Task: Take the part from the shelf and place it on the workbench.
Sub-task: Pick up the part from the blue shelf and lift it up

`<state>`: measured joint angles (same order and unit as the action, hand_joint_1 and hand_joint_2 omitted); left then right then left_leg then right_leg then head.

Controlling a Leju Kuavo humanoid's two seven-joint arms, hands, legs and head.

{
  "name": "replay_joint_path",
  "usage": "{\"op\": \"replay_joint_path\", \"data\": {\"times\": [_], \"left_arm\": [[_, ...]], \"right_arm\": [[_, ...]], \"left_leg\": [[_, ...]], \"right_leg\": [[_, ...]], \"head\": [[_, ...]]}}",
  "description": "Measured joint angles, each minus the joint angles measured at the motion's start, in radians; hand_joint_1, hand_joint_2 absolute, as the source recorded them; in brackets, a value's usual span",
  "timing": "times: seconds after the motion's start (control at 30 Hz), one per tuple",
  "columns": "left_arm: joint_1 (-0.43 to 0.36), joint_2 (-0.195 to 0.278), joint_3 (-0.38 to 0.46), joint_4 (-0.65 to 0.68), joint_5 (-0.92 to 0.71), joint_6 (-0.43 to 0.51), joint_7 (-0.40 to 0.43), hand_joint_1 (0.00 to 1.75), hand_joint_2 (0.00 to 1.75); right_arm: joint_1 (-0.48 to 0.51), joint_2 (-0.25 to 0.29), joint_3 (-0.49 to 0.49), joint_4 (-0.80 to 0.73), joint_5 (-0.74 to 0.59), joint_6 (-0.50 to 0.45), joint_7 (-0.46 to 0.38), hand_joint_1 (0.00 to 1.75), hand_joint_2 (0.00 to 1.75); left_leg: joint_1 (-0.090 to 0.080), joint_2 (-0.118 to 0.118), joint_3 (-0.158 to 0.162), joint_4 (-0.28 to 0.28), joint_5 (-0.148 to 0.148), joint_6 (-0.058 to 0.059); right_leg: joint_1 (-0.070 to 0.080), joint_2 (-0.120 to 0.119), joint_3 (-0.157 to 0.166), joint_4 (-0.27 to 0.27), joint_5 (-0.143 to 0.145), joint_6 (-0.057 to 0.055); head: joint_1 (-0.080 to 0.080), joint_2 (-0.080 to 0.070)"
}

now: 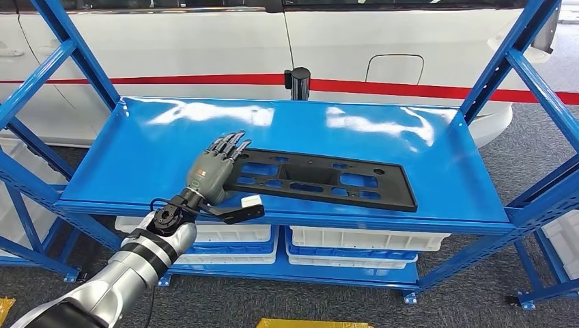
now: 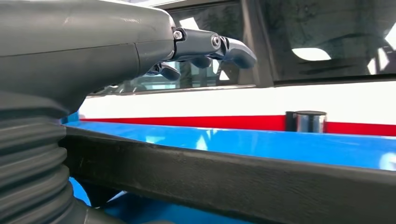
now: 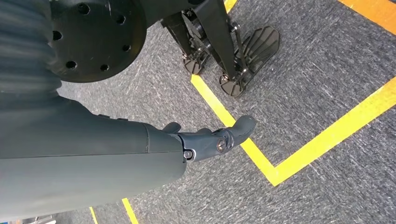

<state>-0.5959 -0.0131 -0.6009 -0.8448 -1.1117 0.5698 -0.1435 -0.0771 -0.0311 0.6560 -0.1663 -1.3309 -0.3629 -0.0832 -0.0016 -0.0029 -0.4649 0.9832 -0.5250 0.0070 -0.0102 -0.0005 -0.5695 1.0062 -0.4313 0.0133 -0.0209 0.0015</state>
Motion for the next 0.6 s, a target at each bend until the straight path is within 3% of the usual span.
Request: {"op": "replay_joint_path", "data": {"times": [0.27, 0.6], "left_arm": [[-0.003, -0.012, -0.052, -0.054, -0.015, -0.027, 0.053, 0.00, 1.75], [-0.136, -0.083, -0.063, 0.138, -0.021, 0.021, 0.050, 0.00, 1.75]], "right_arm": [[-0.001, -0.002, 0.002, 0.001, 0.007, 0.009, -0.003, 0.00, 1.75], [-0.020, -0.004, 0.025, 0.001, 0.027, 0.016, 0.003, 0.00, 1.75]], "left_leg": [[0.000, 0.000, -0.001, 0.000, 0.000, 0.000], [0.000, 0.000, -0.003, 0.001, 0.000, 0.000]], "right_leg": [[0.000, 0.000, -0.002, 0.000, 0.000, 0.000], [0.000, 0.000, -0.003, 0.000, 0.001, 0.001]], "head": [[0.000, 0.000], [0.000, 0.000]]}}
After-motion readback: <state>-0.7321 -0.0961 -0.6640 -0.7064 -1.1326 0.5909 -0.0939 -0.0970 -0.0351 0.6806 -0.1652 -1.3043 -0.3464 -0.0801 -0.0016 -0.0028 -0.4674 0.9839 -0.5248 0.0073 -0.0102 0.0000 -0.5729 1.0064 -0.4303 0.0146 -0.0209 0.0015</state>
